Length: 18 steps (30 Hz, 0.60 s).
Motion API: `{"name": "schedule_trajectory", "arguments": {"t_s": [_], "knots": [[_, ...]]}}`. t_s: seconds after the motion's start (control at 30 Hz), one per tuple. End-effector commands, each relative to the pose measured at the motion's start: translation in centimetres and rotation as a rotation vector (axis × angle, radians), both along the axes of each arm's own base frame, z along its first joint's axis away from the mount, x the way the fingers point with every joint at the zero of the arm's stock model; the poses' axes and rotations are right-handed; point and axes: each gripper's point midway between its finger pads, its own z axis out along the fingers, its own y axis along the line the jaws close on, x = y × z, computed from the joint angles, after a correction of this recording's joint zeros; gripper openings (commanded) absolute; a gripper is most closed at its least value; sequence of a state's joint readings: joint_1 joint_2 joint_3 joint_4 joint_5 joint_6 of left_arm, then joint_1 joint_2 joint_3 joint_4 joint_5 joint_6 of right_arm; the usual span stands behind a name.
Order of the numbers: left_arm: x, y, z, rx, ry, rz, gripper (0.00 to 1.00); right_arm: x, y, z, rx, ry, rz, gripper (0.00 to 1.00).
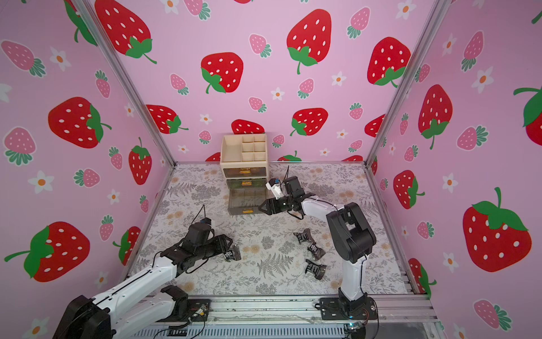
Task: Place the cookies into the drawer by color
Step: Open the drawer in the storage box.
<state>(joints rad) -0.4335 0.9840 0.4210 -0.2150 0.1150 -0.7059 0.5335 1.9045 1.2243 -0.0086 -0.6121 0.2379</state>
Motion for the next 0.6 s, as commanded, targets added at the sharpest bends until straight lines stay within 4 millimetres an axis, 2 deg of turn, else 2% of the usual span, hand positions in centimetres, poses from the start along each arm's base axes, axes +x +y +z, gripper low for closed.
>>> {"name": "schedule_trajectory", "arguments": {"t_s": [0.0,0.1,0.27,0.47,0.57], "knots": [[-0.4,-0.2,1.3,0.040,0.015,-0.045,0.66,-0.4,-0.4,3.2,0.040,-0.063,0.007,0.68],[-1.1,-0.4,1.7,0.123,0.019,-0.097,0.66,-0.5,-1.9,4.3,0.007,-0.097,-0.052,0.68],[0.1,-1.5,1.1,0.172,0.000,-0.172,0.67,-3.3,-3.6,5.4,0.046,-0.090,-0.086,0.68],[1.8,-3.4,-0.4,0.126,-0.007,-0.215,0.68,-6.1,-5.1,4.2,0.050,-0.049,-0.098,0.67],[1.3,-4.5,-1.3,0.070,0.044,-0.236,0.67,-7.1,-5.7,3.9,0.045,-0.043,-0.108,0.66]]}}
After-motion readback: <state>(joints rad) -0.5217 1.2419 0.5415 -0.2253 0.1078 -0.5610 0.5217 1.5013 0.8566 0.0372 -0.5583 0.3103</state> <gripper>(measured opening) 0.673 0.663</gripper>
